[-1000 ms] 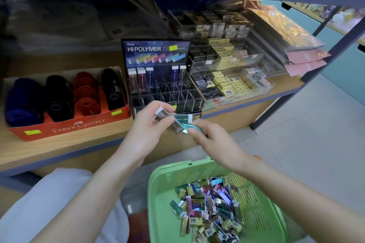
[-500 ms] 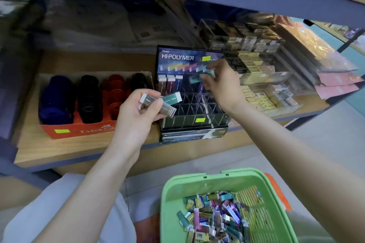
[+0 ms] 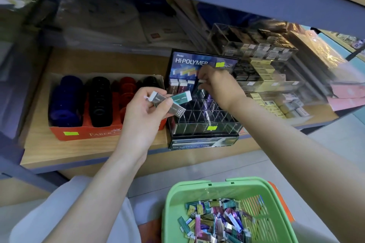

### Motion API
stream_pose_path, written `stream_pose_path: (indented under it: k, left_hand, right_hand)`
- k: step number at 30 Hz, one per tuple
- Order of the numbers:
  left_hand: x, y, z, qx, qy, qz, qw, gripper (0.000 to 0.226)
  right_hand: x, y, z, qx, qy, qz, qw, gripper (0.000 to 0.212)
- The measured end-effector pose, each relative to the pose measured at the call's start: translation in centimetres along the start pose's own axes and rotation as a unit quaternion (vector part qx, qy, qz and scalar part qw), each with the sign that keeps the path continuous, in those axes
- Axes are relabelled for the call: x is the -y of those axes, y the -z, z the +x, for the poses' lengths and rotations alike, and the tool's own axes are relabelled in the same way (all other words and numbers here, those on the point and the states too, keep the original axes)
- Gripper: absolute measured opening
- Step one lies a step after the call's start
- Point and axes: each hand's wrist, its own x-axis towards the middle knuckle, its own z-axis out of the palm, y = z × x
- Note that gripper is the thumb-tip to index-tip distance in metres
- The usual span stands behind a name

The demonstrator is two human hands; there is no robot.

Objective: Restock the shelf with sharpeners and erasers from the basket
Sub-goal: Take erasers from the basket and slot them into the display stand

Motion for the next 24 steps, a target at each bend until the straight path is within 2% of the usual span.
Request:
stream_pose_path:
  k: [3,6,8,10,12,14,15,16,18,21,24]
  left_hand:
    - [-0.1,-0.1,0.1,0.001,0.005,-0.011,1.000,0.012]
    - [0.0,-0.2,0.1,0.011,0.005,-0.012,1.000,0.011]
    - [0.0,-0.2,0.1,0.016,0.005,-0.013,1.000,0.010]
    - [0.0,-0.2,0.1,0.016,0.006,-0.013,1.000,0.010]
    - [0.1,-0.2,0.2,0.014,0.005,-0.013,1.000,0.010]
    - [0.2,-0.2,0.3,0.014,0.000,-0.010,1.000,0.009]
    - [0.3,-0.3,0.3,0.016,-0.001,-0.009,1.000,0.008]
    - [0.4,-0.3,0.3,0.019,-0.001,-0.006,1.000,0.007]
    - [0.5,-0.5,0.2,0.025,0.001,-0.002,1.000,0.005]
    - [0.6,-0.6,0.1,0.027,-0.002,-0.010,1.000,0.008]
    - [0.6,-0.5,0.1,0.020,-0.003,-0.010,1.000,0.011]
  right_hand:
    - [0.2,-0.7,-0.4,-0.041,0.014,-0.020,0.999,0.021]
    - [0.1,-1.1,-0.6,-0.039,-0.004,-0.066,0.997,0.023]
    - [0.2,-1.0,-0.6,-0.045,-0.011,-0.058,0.997,0.023]
    - [1.0,-0.6,-1.2,-0.089,-0.022,0.034,0.995,0.019]
    - [2.7,0.7,-2.5,-0.089,-0.068,0.205,0.972,0.021]
    - [4.4,2.0,-4.1,0.010,-0.118,0.383,0.916,0.028]
    - [5.2,2.5,-4.9,0.062,-0.119,0.428,0.894,0.027]
    - [5.5,2.7,-5.5,0.097,-0.106,0.448,0.882,0.022]
    - [5.7,2.6,-6.4,0.110,-0.085,0.474,0.869,0.007]
    - [5.1,2.7,-6.7,0.058,-0.097,0.518,0.848,0.009]
    - [3.3,3.0,-6.4,-0.031,-0.133,0.495,0.858,0.015]
